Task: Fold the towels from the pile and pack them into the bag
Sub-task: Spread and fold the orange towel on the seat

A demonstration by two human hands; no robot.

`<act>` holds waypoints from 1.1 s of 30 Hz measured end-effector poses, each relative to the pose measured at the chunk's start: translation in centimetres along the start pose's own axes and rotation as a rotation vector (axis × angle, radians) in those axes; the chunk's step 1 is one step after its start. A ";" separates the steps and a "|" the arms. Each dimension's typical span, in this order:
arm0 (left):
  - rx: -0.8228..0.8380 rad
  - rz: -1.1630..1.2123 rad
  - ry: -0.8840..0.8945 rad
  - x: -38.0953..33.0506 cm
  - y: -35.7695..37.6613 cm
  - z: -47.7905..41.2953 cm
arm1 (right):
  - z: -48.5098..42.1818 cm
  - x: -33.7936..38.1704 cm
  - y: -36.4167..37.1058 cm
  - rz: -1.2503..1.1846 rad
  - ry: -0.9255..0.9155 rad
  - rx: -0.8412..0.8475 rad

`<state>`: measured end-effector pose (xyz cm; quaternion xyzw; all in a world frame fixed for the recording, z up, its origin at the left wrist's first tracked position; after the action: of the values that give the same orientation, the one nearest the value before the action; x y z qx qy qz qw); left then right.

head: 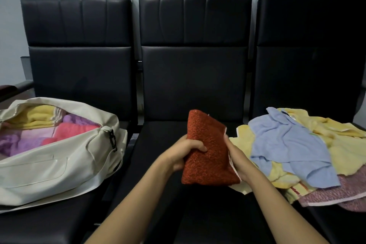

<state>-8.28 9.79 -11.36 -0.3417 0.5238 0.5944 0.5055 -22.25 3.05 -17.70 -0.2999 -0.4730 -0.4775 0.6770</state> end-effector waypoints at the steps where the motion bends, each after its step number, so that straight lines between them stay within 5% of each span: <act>1: 0.025 -0.023 0.027 -0.9 -0.3 0.6 | 0.4 0.1 0.9 -0.196 0.012 0.109; 5: 0.026 -0.124 0.025 -1.8 -2.8 1.9 | 1.5 2.0 1.7 -0.446 -0.151 0.282; 12: -0.276 -0.055 -0.021 2.9 -6.9 2.0 | 0.5 2.8 0.1 -0.052 -0.482 -0.122; 15: -0.339 0.034 0.091 3.4 -7.3 2.3 | 0.4 2.0 0.9 0.103 -0.356 -0.123; 19: -0.364 -0.047 0.192 3.1 -8.4 2.4 | 0.6 -0.3 2.1 0.196 -0.158 0.236; 25: -0.304 -0.327 0.260 2.1 -8.6 2.9 | 1.0 0.7 3.1 0.177 -0.266 0.316; 29: -0.083 -0.261 0.217 1.4 -7.9 3.5 | 1.5 1.9 2.7 -0.001 -0.273 0.257; 33: 0.033 -0.378 0.153 1.3 -7.4 4.1 | 2.2 2.4 2.5 0.032 -0.285 0.370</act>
<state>-0.98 13.63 -13.73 -0.4696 0.4970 0.4526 0.5723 -20.46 4.93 -14.53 -0.2423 -0.6384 -0.3249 0.6543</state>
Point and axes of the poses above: each hand's wrist, its own z-axis away from the middle knuckle, its own y-axis out of the palm, x = y × z, the point moved 6 cm from there along -z, towards the middle knuckle, and after that the axes turned 2 degrees about z, right-handed, at the moved point
